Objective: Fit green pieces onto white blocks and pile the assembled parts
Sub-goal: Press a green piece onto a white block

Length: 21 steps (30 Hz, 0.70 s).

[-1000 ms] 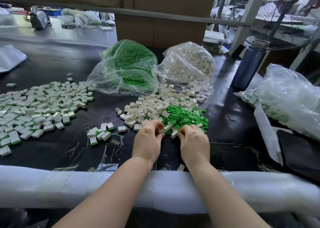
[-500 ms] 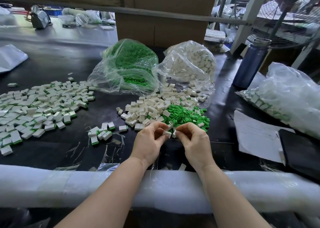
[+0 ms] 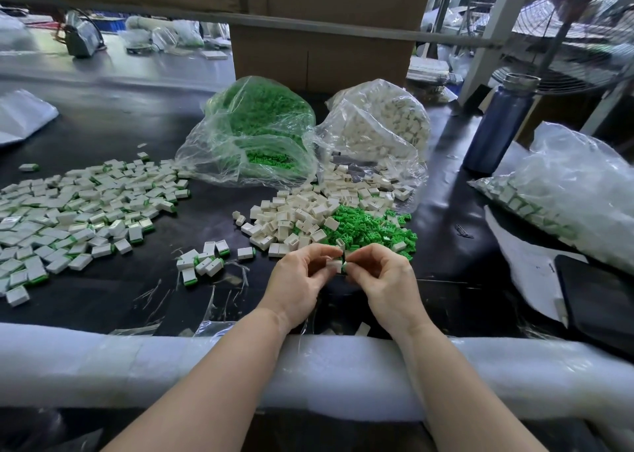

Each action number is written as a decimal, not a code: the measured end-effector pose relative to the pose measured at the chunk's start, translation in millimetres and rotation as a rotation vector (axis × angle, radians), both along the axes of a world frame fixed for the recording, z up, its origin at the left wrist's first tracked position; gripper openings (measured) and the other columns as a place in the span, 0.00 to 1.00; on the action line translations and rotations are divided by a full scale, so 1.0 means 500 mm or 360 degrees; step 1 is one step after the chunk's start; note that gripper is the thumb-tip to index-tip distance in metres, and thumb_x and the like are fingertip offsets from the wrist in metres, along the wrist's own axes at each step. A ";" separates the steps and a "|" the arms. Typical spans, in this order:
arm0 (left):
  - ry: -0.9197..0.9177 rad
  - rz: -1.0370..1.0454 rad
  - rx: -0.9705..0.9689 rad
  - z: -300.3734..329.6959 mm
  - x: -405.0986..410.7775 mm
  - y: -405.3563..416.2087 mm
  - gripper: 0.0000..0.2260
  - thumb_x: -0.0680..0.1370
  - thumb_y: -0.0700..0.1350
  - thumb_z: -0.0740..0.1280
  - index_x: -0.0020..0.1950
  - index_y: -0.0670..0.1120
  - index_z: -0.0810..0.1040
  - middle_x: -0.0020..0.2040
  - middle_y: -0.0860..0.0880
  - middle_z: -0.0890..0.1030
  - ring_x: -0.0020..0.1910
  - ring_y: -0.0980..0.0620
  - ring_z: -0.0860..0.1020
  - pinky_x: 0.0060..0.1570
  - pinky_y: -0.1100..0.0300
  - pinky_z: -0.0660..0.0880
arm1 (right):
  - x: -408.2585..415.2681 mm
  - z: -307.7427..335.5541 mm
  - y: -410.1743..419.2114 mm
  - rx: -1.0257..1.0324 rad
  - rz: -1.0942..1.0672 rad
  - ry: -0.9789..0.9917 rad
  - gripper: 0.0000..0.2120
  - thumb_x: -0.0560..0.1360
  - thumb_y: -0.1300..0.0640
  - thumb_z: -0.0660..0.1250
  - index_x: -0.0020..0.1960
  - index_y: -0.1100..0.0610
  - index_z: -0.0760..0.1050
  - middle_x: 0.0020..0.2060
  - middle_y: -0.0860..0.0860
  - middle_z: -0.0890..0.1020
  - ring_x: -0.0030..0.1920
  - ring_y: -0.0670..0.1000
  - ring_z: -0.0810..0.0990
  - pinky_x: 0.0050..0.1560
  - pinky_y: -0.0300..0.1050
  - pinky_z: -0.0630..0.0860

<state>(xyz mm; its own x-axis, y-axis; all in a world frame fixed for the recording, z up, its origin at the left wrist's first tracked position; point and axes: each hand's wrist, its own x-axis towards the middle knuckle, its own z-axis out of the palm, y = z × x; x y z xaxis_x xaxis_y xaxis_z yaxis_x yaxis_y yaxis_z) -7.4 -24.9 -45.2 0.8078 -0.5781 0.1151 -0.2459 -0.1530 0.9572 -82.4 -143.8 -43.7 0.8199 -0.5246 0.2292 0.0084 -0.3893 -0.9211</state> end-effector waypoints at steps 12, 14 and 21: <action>-0.0061 -0.0002 0.0039 -0.004 0.001 -0.001 0.08 0.74 0.41 0.70 0.41 0.55 0.77 0.43 0.52 0.81 0.46 0.56 0.80 0.49 0.70 0.75 | -0.004 0.001 -0.006 0.0245 0.0015 -0.0068 0.08 0.71 0.68 0.70 0.39 0.56 0.78 0.31 0.50 0.81 0.32 0.45 0.79 0.36 0.38 0.78; -0.0051 -0.0017 0.0031 -0.003 0.000 -0.001 0.08 0.74 0.41 0.69 0.41 0.54 0.77 0.43 0.52 0.81 0.46 0.56 0.80 0.48 0.70 0.75 | -0.005 0.002 -0.006 0.0265 0.0029 -0.0064 0.08 0.71 0.68 0.70 0.39 0.56 0.78 0.31 0.49 0.81 0.31 0.43 0.78 0.35 0.36 0.77; 0.0013 -0.0048 -0.0005 0.000 -0.001 0.001 0.06 0.75 0.41 0.69 0.42 0.52 0.78 0.44 0.48 0.82 0.46 0.52 0.80 0.50 0.64 0.76 | -0.006 0.004 -0.006 0.0356 0.0041 -0.0044 0.07 0.72 0.68 0.69 0.39 0.58 0.78 0.32 0.51 0.81 0.30 0.43 0.77 0.33 0.35 0.75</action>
